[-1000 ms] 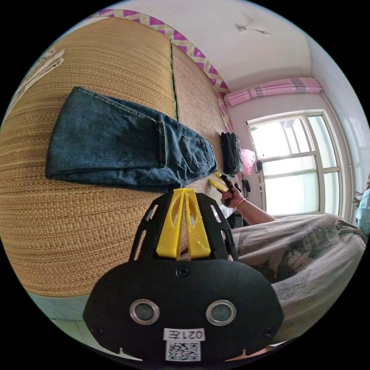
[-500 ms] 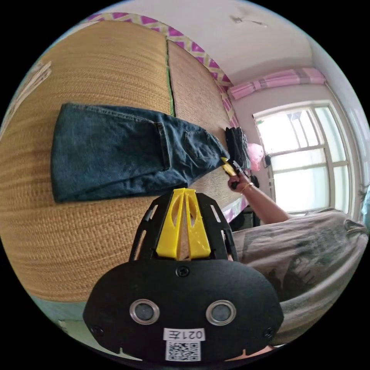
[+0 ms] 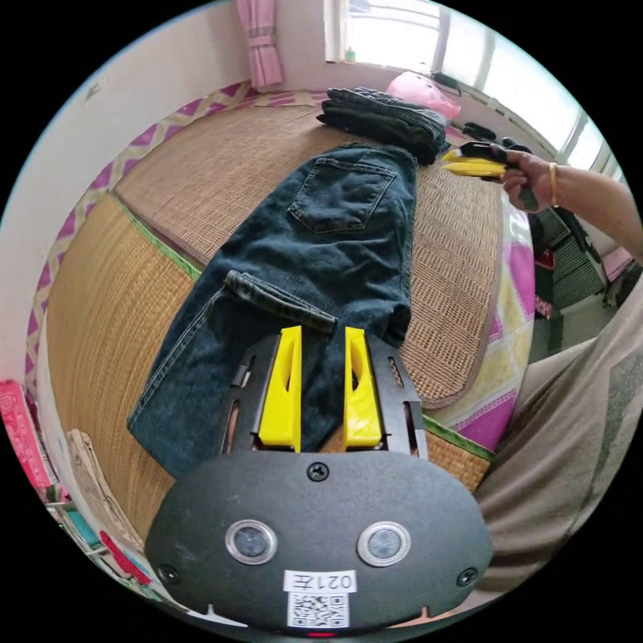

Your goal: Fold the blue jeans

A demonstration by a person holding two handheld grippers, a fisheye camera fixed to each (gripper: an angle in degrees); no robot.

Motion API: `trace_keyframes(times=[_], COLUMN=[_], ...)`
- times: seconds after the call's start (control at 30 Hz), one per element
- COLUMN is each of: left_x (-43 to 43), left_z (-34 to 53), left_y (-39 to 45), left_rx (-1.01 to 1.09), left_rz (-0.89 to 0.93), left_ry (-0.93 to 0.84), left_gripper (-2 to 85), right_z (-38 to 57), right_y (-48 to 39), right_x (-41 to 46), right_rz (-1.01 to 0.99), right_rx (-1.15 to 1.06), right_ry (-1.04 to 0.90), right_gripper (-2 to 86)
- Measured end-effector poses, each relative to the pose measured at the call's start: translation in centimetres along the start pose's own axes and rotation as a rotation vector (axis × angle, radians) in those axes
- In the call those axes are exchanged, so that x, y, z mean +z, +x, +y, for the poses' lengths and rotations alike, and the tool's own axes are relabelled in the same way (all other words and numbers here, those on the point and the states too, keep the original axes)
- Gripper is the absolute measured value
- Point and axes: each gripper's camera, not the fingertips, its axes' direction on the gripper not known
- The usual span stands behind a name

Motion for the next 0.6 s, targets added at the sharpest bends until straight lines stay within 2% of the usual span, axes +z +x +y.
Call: trace_keyframes(times=[0.23,0.3,0.4,0.6], left_x=[2.7,2.3,2.0,2.7], left_z=[-3.3,-3.4,-2.2,0.7], left_y=[1.8,0.4,-3.2,-9.2], left_rx=[0.052,-0.042,-0.220,-0.407], left_rz=[-0.058,-0.035,0.135,0.432], left_ry=[-0.094,-0.074,-0.003,0.094], left_gripper=[13.4,11.8,10.5,8.8], right_z=[6.1,7.3,8.7,10.0], right_y=[3.8,4.7,5.6,5.0], right_x=[-4.3,-5.0,-5.6,-5.3], right_rz=[-0.006,-0.030,-0.072,-0.114], right_rx=[0.046,0.073,0.097,0.072], right_ry=[-0.005,0.007,0.020,-0.003], right_gripper=[2.1,1.7,1.0,0.1])
